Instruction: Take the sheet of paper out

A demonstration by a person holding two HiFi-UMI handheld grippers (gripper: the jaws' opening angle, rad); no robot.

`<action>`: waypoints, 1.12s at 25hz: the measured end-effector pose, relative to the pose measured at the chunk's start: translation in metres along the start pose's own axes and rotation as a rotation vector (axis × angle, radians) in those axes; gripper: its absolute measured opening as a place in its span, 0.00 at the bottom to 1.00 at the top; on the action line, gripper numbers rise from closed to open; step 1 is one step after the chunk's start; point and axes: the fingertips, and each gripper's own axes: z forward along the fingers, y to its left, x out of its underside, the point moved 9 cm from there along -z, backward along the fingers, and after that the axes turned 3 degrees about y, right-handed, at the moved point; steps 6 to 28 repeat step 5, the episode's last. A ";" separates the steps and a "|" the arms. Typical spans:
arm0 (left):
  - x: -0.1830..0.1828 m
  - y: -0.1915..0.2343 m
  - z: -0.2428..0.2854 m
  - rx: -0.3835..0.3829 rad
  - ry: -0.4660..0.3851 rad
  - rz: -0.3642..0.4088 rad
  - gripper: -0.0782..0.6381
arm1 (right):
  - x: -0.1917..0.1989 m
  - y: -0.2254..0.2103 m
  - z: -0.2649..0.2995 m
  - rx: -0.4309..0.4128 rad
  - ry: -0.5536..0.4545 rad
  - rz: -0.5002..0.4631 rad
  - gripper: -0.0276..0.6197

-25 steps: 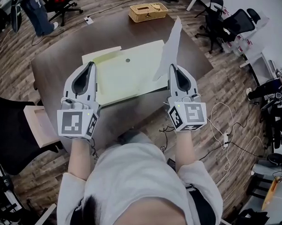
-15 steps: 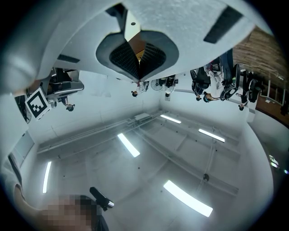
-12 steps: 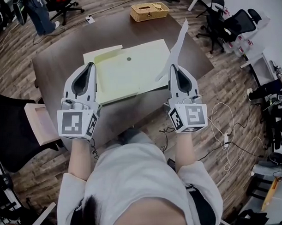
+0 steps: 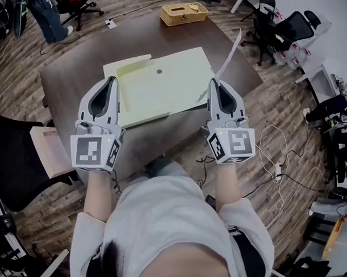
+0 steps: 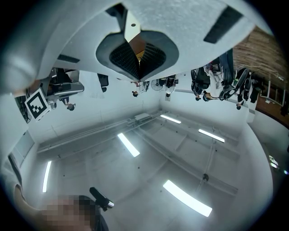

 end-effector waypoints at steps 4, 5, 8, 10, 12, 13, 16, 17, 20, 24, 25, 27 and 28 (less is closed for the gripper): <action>0.000 0.001 -0.002 0.004 -0.001 0.002 0.12 | -0.001 0.003 -0.001 0.000 -0.004 -0.005 0.06; -0.001 0.001 -0.003 0.005 -0.001 0.002 0.12 | -0.002 0.004 -0.002 0.000 -0.005 -0.006 0.06; -0.001 0.001 -0.003 0.005 -0.001 0.002 0.12 | -0.002 0.004 -0.002 0.000 -0.005 -0.006 0.06; -0.001 0.001 -0.003 0.005 -0.001 0.002 0.12 | -0.002 0.004 -0.002 0.000 -0.005 -0.006 0.06; -0.001 0.001 -0.003 0.005 -0.001 0.002 0.12 | -0.002 0.004 -0.002 0.000 -0.005 -0.006 0.06; -0.001 0.001 -0.003 0.005 -0.001 0.002 0.12 | -0.002 0.004 -0.002 0.000 -0.005 -0.006 0.06; -0.001 0.001 -0.003 0.005 -0.001 0.002 0.12 | -0.002 0.004 -0.002 0.000 -0.005 -0.006 0.06; -0.001 0.001 -0.003 0.005 -0.001 0.002 0.12 | -0.002 0.004 -0.002 0.000 -0.005 -0.006 0.06; -0.001 0.001 -0.003 0.005 -0.001 0.002 0.12 | -0.002 0.004 -0.002 0.000 -0.005 -0.006 0.06; -0.001 0.001 -0.003 0.005 -0.001 0.002 0.12 | -0.002 0.004 -0.002 0.000 -0.005 -0.006 0.06; -0.001 0.001 -0.003 0.005 -0.001 0.002 0.12 | -0.002 0.004 -0.002 0.000 -0.005 -0.006 0.06; -0.001 0.001 -0.003 0.005 -0.001 0.002 0.12 | -0.002 0.004 -0.002 0.000 -0.005 -0.006 0.06; -0.001 0.001 -0.003 0.005 -0.001 0.002 0.12 | -0.002 0.004 -0.002 0.000 -0.005 -0.006 0.06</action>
